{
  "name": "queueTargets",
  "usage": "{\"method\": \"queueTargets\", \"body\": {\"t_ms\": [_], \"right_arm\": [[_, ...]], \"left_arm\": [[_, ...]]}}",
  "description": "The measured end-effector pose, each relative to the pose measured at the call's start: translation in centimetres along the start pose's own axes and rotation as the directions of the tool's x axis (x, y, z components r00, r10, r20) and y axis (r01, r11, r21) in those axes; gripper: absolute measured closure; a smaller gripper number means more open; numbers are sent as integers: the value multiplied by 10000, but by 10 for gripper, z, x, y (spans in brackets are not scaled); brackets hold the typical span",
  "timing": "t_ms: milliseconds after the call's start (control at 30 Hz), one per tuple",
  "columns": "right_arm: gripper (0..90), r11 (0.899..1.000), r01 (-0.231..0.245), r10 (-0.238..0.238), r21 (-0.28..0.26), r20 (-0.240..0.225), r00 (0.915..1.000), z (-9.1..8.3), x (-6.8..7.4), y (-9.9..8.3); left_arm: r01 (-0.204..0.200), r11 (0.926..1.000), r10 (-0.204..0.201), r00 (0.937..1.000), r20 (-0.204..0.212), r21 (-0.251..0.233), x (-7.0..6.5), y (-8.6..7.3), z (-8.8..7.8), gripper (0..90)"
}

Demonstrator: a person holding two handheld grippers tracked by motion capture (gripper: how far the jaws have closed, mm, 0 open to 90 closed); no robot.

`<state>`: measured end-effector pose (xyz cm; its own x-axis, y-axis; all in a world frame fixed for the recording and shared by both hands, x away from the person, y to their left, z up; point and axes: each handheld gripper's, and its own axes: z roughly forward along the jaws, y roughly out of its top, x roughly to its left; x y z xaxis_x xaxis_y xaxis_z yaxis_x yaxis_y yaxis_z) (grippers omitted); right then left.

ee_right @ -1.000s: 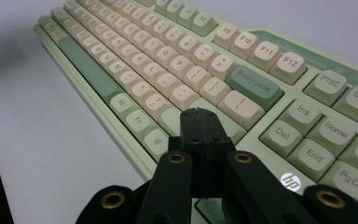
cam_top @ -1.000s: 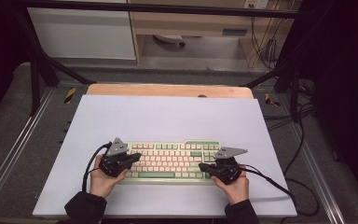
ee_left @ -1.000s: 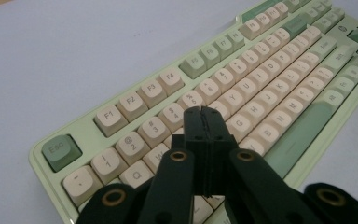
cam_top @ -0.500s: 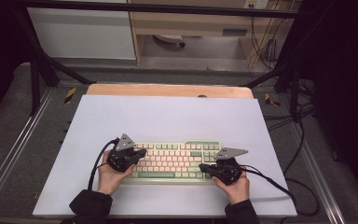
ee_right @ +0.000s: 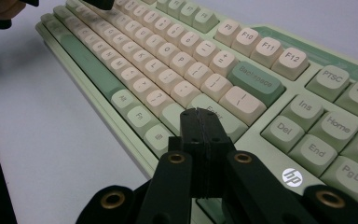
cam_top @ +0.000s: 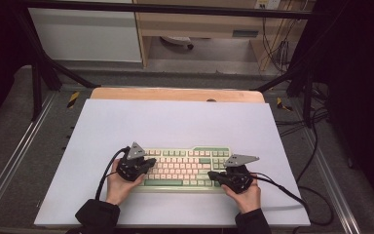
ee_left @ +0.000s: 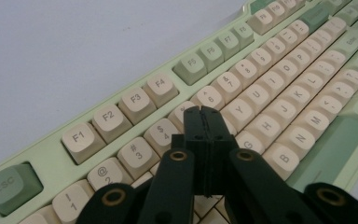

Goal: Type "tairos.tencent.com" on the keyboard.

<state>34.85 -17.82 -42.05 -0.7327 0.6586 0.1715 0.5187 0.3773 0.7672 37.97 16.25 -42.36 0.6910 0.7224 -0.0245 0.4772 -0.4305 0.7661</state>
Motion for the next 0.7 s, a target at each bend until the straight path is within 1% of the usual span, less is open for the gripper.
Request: {"method": "queueTargets", "body": {"t_ms": [300,533,567,700], "right_arm": [[900,10000,-1,1,-19,8,10000,0,0,0],[900,10000,38,-38,-10,-4,10000,0,-1,-1],[900,10000,38,-38,-10,-4,10000,0,-1,-1],[900,10000,35,-35,6,10,10000,0,-1,-1]], "left_arm": [[-51,9999,51,10000,-5,88,-1,-2,3,900],[-84,10000,84,10000,32,49,-2,-4,4,900],[-91,9999,91,10000,36,107,-2,-5,5,900],[-156,9999,156,9999,65,43,-3,-6,5,900]]}}
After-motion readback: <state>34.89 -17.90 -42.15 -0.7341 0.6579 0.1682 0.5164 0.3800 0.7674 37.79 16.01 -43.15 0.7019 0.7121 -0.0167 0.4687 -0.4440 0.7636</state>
